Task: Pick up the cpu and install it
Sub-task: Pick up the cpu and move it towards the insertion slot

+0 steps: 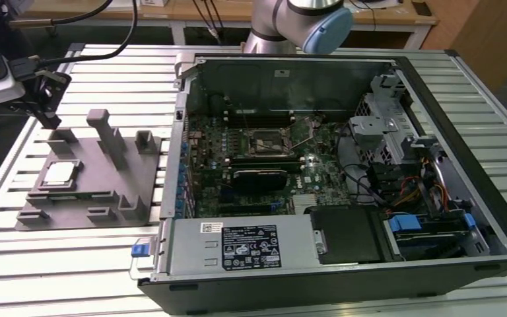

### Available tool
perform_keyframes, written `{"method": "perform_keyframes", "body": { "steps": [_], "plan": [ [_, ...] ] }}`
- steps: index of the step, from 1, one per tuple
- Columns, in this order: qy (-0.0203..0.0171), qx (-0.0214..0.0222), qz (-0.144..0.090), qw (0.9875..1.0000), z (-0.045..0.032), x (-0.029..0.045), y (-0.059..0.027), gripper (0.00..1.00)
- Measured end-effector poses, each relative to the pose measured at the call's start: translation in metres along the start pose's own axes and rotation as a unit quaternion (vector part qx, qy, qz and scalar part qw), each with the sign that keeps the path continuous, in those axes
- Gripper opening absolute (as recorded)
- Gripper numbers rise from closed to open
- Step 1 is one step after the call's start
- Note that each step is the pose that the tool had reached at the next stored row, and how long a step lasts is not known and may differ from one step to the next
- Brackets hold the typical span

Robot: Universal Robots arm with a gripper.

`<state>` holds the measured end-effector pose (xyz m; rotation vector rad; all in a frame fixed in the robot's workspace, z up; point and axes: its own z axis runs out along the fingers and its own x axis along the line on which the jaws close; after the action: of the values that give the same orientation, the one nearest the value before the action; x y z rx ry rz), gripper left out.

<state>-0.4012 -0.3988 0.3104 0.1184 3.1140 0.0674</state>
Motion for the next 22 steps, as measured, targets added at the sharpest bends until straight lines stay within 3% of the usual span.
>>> {"method": "perform_keyframes", "body": {
  "steps": [9, 22],
  "plan": [
    [0.0000, 0.0000, 0.000, 1.0000, 0.0009, 0.0008, -0.0001, 0.11],
    [-0.0001, -0.0001, 0.000, 1.0000, 0.0119, 0.0085, -0.0012, 0.11]
  ]
}}
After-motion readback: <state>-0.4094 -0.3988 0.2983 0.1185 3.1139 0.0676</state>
